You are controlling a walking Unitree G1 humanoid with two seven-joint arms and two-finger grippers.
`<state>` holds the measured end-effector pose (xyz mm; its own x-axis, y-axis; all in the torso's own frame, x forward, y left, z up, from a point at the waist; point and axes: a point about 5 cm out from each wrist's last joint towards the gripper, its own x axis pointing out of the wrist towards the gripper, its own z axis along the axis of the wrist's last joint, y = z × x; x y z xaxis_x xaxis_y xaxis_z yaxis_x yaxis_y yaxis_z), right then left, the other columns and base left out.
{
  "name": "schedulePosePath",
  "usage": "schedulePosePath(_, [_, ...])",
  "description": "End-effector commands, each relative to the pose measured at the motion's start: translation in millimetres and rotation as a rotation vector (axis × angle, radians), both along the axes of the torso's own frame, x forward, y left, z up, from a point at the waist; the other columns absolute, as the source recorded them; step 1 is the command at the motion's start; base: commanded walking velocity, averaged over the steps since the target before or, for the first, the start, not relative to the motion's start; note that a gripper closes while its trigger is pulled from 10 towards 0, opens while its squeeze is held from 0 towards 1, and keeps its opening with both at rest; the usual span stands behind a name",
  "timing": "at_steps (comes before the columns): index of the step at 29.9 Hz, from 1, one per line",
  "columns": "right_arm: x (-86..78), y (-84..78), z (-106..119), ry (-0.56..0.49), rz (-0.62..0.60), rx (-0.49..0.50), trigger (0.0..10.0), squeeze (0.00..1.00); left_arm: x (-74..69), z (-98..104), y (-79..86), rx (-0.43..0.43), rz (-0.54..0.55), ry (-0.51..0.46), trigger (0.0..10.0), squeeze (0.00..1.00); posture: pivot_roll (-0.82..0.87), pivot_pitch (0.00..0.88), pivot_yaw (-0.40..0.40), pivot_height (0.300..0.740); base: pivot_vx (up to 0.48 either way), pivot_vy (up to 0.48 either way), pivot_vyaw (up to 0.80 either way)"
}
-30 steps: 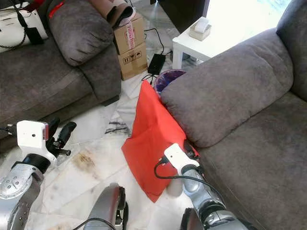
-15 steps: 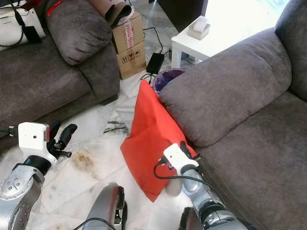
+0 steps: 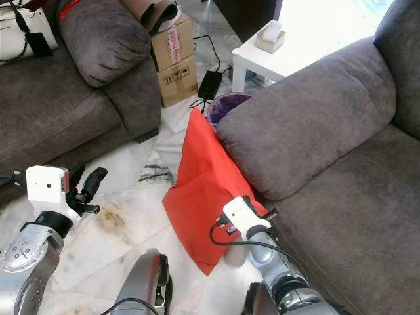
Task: Move the pillow to the sofa from floor
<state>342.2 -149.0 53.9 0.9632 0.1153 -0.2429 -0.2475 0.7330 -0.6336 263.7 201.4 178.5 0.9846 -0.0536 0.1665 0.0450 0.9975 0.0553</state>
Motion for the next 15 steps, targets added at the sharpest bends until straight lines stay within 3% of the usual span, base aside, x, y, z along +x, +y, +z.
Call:
schedulePosePath(1, [-6.8, 3.6, -11, 0.067, 0.002, 0.038, 0.0, 0.00, -1.1, -5, 3.4, -0.007, 0.021, 0.005, 10.0, 0.00, 0.29, 0.297, 0.035, 0.621, 0.000, 0.000, 0.00])
schedulePosePath(6, [-8.2, 4.6, -14, 0.106, -0.033, 0.143, 0.0, 0.00, 5.3, -8, 2.2, -0.021, 0.028, 0.000, 10.0, 0.00, 0.27, 0.253, 0.016, 0.621, 0.000, 0.000, 0.00])
schedulePosePath(7, [-9.2, 7.1, -15, 0.140, -0.046, 0.250, 0.0, 0.00, 8.0, -11, 2.9, -0.030, 0.032, 0.003, 10.0, 0.00, 0.26, 0.239, 0.010, 0.621, 0.000, 0.000, 0.00])
schedulePosePath(8, [-10.0, 9.5, -16, 0.158, -0.043, 0.295, 0.0, 0.00, 9.6, -13, 3.3, -0.037, 0.037, 0.007, 10.0, 0.00, 0.24, 0.218, 0.004, 0.621, 0.000, 0.000, 0.00])
schedulePosePath(15, [-14.0, 22.7, -19, 0.199, 0.039, 0.402, 0.0, 0.00, 14.9, -28, 5.5, -0.089, 0.066, 0.026, 10.0, 0.00, 0.21, 0.148, -0.020, 0.621, 0.000, 0.000, 0.00])
